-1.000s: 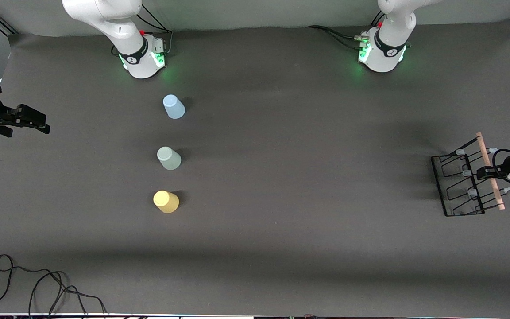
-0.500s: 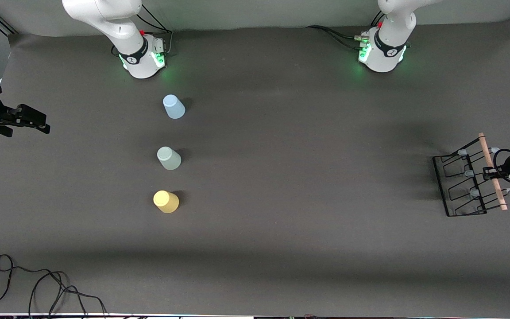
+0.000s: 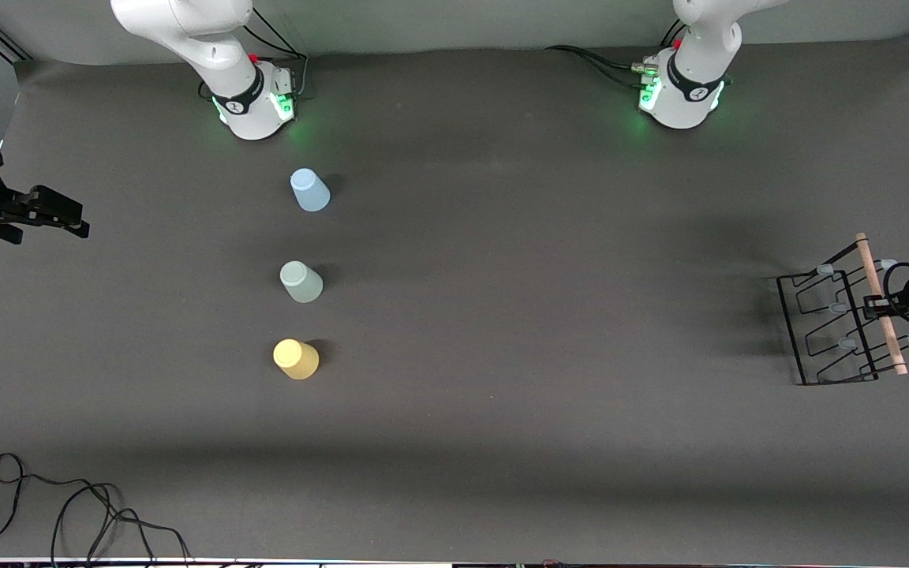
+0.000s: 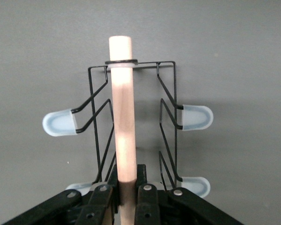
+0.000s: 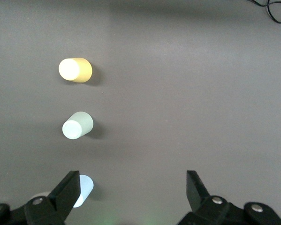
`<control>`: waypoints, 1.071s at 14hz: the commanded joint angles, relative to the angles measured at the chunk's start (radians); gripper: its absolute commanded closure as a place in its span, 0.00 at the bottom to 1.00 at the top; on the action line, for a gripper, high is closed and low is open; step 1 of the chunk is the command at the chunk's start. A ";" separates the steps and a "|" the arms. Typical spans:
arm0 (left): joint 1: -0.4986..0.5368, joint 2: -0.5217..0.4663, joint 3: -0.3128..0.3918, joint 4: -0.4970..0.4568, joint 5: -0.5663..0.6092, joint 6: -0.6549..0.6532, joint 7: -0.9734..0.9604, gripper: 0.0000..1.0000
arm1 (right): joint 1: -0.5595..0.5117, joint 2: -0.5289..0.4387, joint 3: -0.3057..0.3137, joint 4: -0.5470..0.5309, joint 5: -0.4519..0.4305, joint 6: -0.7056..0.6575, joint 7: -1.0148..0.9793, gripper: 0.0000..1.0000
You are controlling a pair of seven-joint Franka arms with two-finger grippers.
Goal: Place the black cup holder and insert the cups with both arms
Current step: 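Carry the black holder with the left gripper beside the cups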
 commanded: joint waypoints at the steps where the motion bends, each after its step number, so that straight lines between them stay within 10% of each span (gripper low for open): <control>1: -0.068 -0.091 0.000 -0.002 -0.029 -0.118 -0.054 1.00 | 0.014 0.005 -0.008 0.019 -0.013 -0.016 0.025 0.00; 10: -0.468 -0.096 -0.011 0.024 -0.158 -0.186 -0.396 1.00 | 0.012 0.004 -0.009 0.019 -0.013 -0.017 0.024 0.00; 15: -0.775 0.118 -0.022 0.283 -0.161 -0.168 -0.814 1.00 | 0.012 0.002 -0.011 0.017 -0.013 -0.017 0.024 0.00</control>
